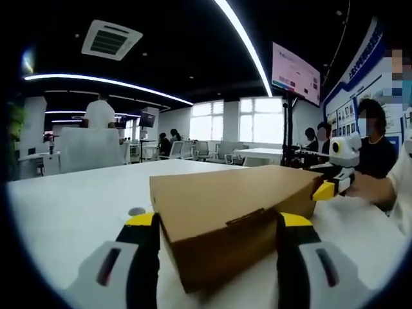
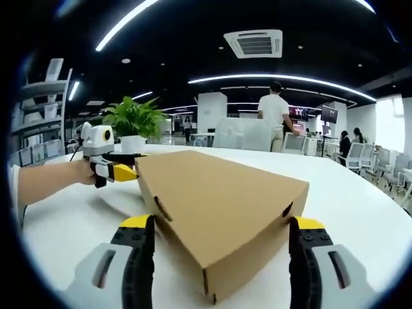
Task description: Operate the shoe box by opening the lid, removing the specified soft item, and placing it in the target area until the item is outside and the box remains undamaged.
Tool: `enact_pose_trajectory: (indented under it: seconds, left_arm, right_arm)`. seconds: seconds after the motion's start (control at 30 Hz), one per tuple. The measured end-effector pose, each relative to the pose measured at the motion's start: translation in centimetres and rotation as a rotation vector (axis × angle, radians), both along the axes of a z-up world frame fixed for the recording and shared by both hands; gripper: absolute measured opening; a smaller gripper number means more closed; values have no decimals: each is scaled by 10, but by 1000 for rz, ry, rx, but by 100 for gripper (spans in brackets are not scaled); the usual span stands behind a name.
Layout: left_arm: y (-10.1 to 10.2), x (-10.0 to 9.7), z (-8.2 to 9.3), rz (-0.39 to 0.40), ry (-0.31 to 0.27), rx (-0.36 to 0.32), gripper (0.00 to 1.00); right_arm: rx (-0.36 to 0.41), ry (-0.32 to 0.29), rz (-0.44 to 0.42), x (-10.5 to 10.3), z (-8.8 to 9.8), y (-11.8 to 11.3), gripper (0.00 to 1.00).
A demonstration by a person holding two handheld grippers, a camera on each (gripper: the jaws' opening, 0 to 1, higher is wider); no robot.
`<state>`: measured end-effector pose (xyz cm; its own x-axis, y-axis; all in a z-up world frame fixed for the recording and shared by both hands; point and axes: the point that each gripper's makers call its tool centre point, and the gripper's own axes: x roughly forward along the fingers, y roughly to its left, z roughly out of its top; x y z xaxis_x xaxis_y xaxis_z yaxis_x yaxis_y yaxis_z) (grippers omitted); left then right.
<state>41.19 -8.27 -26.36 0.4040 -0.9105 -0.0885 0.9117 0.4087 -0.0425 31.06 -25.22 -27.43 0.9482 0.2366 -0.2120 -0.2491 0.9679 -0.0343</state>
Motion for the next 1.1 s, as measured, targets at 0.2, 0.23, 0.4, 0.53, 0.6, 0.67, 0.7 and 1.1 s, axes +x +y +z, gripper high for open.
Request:
enact_pose_trajectory:
  seconds: [0.2, 0.23, 0.4, 0.53, 0.6, 0.67, 0.7, 1.1]
  left_arm:
    - [4, -5, 1, 29, 8, -19, 75]
    - [5, -5, 2, 33, 8, -17, 75]
    - [8, -11, 1, 60, 7, -22, 75]
    - [11, -17, 1, 70, 4, -25, 75]
    - [11, -20, 1, 75, 4, -26, 75]
    - [11, -22, 2, 83, 7, -22, 75]
    - [12, -21, 2, 84, 7, -21, 75]
    - [18, -32, 2, 126, 10, -30, 75]
  right_arm:
    - [32, -1, 2, -4, 5, 2, 86]
    - [31, 1, 2, -4, 5, 3, 86]
    - [37, 5, 27, -4, 4, 2, 87]
    - [40, -21, 39, -9, 3, 3, 86]
    - [39, -23, 43, -10, 4, 3, 86]
    - [40, -22, 50, -11, 4, 3, 86]
    - [40, -22, 55, -11, 4, 2, 85]
    - [52, -19, 96, -17, 7, 4, 84]
